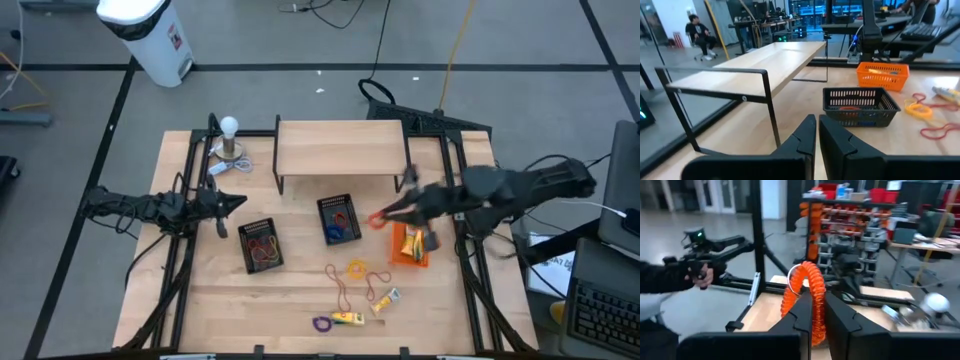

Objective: Pick & Place Office Desk Supplies
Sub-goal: Put the orange spring rubberband into the right black

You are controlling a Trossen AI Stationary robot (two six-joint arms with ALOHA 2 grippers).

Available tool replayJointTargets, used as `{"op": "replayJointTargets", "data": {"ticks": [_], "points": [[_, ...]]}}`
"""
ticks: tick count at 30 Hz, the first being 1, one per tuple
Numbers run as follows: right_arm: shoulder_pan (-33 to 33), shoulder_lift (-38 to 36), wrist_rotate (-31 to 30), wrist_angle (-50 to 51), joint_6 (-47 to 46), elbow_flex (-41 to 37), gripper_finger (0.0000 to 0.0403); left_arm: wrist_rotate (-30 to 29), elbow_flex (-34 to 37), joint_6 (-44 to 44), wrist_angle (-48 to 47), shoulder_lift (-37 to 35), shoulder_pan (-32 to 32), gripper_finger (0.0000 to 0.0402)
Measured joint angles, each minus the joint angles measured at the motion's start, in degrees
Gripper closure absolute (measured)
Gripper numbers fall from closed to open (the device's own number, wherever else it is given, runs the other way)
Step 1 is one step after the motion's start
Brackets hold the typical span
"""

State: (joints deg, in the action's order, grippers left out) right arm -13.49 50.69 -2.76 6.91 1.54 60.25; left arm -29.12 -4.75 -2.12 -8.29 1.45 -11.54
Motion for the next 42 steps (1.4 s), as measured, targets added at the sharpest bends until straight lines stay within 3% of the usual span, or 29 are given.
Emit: {"op": "replayJointTargets", "data": {"ticks": [6, 11, 16, 22, 42], "points": [[3.0, -17.0, 0.0, -0.4, -1.7, -14.0, 0.0386, 0.0, 0.0, -7.9, 1.2, 0.0, 0.0, 0.0380], [4.2, -25.9, -0.1, -6.7, -3.7, -26.5, 0.0386, 0.0, 0.0, -11.2, 3.5, 0.0, 0.0, 0.0380], [4.2, -34.7, -0.1, -15.4, -3.9, -36.2, 0.0384, 0.0, 0.0, -10.7, 5.1, 0.0, 0.0, 0.0380], [5.4, -43.7, -0.2, -17.9, -5.4, -43.4, 0.0386, -1.4, 0.0, -6.7, 3.6, 0.0, 0.0, 0.0380], [5.3, -48.5, -5.7, -26.0, -3.4, -59.2, 0.0386, -7.8, 0.0, -6.6, 3.4, 0.0, 0.0, 0.0380]]}}
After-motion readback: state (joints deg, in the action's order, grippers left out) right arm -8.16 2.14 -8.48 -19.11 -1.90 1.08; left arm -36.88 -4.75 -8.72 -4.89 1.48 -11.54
